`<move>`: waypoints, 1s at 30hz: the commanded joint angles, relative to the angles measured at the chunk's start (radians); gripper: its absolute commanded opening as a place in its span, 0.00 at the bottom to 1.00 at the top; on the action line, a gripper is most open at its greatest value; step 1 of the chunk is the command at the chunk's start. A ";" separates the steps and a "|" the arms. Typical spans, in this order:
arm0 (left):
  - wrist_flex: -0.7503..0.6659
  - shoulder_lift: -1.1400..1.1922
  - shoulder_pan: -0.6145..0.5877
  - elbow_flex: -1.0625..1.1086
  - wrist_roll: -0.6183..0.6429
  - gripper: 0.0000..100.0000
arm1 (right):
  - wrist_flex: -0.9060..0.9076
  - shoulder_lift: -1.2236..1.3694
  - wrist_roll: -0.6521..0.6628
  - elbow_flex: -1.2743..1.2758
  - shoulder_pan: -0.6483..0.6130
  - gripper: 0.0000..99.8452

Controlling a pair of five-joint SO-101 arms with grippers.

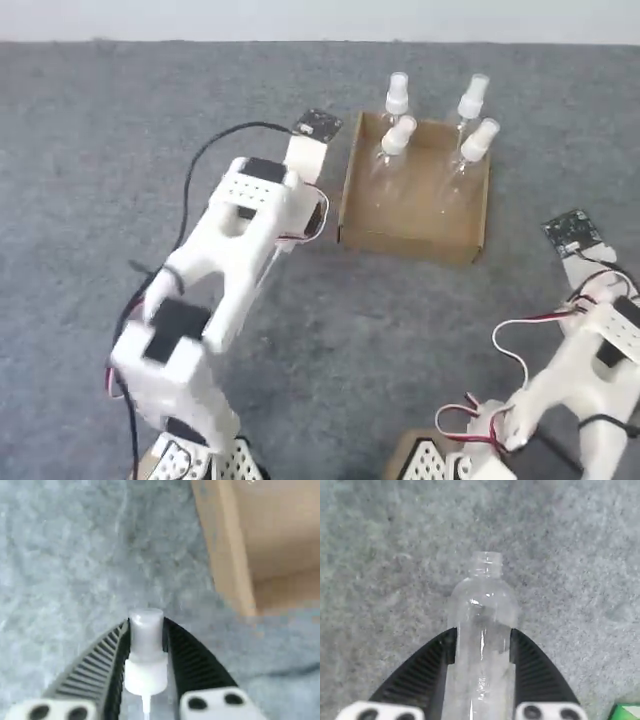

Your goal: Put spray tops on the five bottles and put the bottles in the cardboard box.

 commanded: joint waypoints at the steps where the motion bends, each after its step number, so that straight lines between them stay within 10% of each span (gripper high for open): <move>1: 0.025 -0.299 -0.006 0.130 0.014 0.01 | -0.018 0.005 -0.034 0.002 0.007 0.09; 13: -0.080 -0.732 -0.008 0.533 0.009 0.01 | 0.013 0.005 -0.106 -0.035 -0.064 0.12; 30: -0.189 -0.761 -0.002 0.673 0.011 0.01 | 0.532 0.143 -0.219 -0.466 -0.242 0.25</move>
